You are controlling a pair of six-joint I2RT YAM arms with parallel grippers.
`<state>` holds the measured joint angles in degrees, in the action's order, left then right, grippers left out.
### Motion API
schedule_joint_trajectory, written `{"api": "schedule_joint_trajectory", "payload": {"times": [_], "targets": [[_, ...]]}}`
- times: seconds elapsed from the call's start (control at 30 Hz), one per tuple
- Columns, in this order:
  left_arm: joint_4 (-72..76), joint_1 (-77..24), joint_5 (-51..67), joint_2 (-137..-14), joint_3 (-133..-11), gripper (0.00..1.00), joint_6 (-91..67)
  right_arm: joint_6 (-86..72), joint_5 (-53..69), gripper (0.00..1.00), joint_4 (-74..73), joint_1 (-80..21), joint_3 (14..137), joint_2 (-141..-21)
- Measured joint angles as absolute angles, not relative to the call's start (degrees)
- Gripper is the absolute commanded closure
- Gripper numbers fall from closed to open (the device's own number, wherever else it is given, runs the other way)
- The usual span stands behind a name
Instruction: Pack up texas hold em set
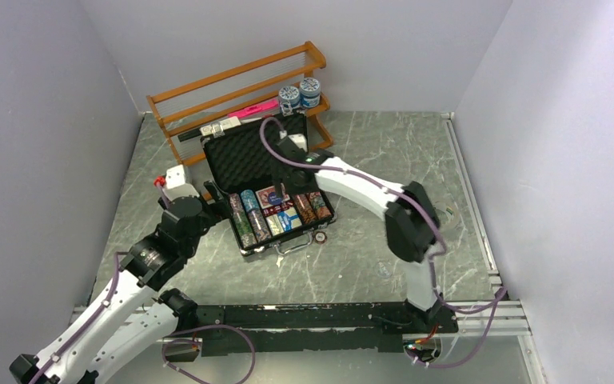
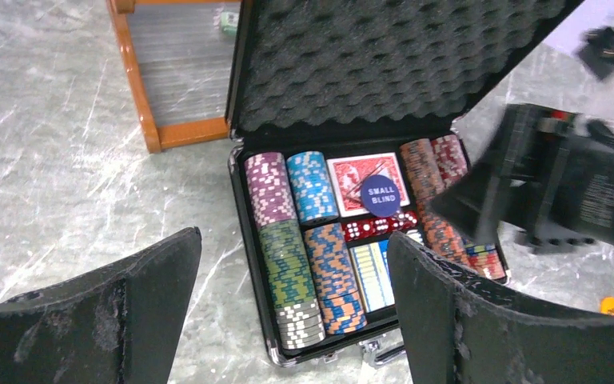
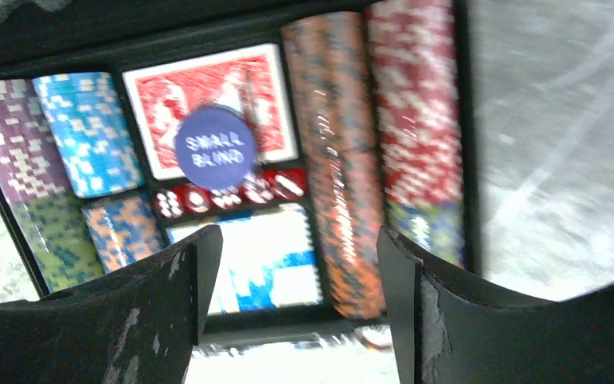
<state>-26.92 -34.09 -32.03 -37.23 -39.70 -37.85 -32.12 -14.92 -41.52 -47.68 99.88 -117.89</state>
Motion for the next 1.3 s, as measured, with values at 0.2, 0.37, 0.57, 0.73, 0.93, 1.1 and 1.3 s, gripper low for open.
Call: {"api": "schedule_joint_trajectory", "payload": {"times": [0.2,0.37,0.57,0.73,0.93,1.1,1.3], "targets": [[-23.9,-34.1,-30.5,-37.0,-40.3,0.09,-36.6,-34.0,-21.1,0.21,-42.2,-42.3,85.2,-97.6],[-21.4,-34.1,-28.4,-38.3,-40.3,0.09,-36.2,-35.9,-24.8,0.17,-41.8,-32.0,72.0,-82.1],[-19.4,-34.1,-26.7,-40.6,-40.2,0.09,-36.0,-41.5,-26.0,0.17,-46.8,-19.4,62.9,-80.4],[-17.8,-34.1,-25.5,-41.9,-40.2,0.09,-36.0,-44.7,-24.7,0.16,-48.6,-13.7,57.3,-82.7],[-17.3,-34.1,-24.8,-42.6,-40.2,0.09,-36.0,-45.4,-20.8,0.18,-46.0,-6.4,51.7,-84.5],[-17.0,-34.1,-24.2,-42.2,-40.2,0.09,-36.0,-45.1,-17.4,0.2,-41.1,-3.5,49.8,-87.6],[-17.1,-34.1,-24.2,-42.1,-40.2,0.08,-36.0,-44.3,-14.8,0.25,-36.2,-2.2,50.1,-90.7]]}}
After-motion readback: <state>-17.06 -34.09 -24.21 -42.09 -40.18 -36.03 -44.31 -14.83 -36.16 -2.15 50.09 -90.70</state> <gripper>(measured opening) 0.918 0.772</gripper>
